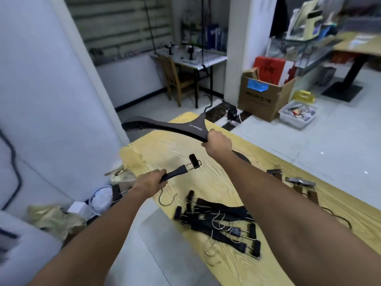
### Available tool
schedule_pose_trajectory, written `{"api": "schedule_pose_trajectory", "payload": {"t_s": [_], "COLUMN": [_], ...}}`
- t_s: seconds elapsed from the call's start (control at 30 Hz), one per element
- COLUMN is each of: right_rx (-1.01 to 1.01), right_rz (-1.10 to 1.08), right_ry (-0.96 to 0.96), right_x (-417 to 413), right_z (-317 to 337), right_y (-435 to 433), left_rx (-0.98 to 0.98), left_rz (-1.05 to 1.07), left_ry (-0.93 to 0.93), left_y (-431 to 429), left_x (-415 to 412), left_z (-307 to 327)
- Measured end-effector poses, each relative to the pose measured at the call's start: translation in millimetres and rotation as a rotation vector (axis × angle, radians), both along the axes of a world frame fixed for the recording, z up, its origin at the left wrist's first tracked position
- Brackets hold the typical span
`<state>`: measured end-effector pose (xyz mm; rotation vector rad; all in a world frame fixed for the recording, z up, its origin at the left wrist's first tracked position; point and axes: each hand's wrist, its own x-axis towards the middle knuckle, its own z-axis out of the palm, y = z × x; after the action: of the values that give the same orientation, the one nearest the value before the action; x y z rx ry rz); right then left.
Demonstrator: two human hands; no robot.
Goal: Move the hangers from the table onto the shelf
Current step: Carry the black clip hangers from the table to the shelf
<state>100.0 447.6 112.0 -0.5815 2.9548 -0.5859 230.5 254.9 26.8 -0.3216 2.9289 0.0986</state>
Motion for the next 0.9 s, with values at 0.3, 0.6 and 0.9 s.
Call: {"api": "schedule_pose_trajectory", "payload": {"t_s": [0.3, 0.6, 0.9], "right_rx": [-0.053, -0.075, -0.015], "right_rz": [0.304, 0.699, 1.156], "right_ry": [0.063, 0.039, 0.043], "right_x": [116, 249, 427], "right_z": [61, 77, 49], "right_y": [-104, -162, -171], "left_rx": [-0.069, -0.064, -0.005], "left_rz": [0.359, 0.772, 1.178], "left_ry": [0.018, 0.003, -0.025], "left_y": [-60, -39, 53], "left_x": [151, 332, 521], "left_z": [60, 77, 47]}}
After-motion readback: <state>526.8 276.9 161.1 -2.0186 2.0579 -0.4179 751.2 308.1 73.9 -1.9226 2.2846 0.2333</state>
